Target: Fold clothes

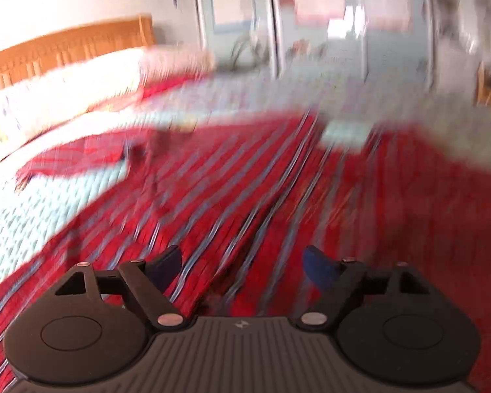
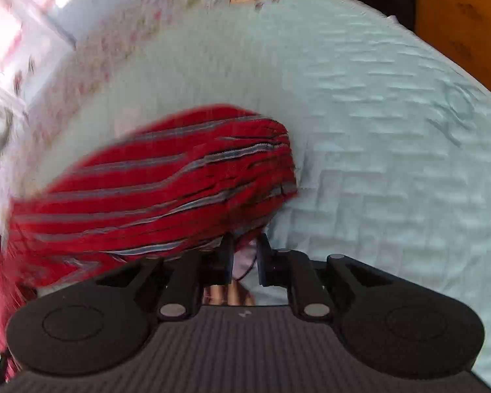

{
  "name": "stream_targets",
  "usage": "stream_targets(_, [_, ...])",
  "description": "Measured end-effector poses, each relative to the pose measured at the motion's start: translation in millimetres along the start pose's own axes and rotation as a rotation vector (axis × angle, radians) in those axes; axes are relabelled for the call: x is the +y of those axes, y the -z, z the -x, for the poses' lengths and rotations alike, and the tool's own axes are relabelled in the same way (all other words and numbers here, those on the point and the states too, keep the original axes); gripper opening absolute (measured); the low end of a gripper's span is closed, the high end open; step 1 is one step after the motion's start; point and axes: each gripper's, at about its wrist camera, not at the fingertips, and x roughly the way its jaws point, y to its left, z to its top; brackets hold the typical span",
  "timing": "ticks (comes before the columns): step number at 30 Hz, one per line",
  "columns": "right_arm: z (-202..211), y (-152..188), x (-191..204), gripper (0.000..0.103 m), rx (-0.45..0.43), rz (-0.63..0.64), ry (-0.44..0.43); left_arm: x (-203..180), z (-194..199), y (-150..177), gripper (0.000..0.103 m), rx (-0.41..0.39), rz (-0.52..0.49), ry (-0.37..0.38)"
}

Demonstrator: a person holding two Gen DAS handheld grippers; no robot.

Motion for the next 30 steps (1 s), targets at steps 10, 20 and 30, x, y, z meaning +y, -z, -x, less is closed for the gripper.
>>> stream_targets(10, [-9,-9,169,0.046,-0.239,0.567,-0.130,-85,-56,15,0.103,-0.164,0.228,0.244])
stream_targets(20, [-154,-31,351,0.046,0.054,0.783,-0.428,-57,-88,23,0.092,0.001,0.470,0.288])
stream_targets(30, [-216,3,407,0.017,0.254,0.914,-0.413,-36,-105,26,0.098,0.021,0.581,0.395])
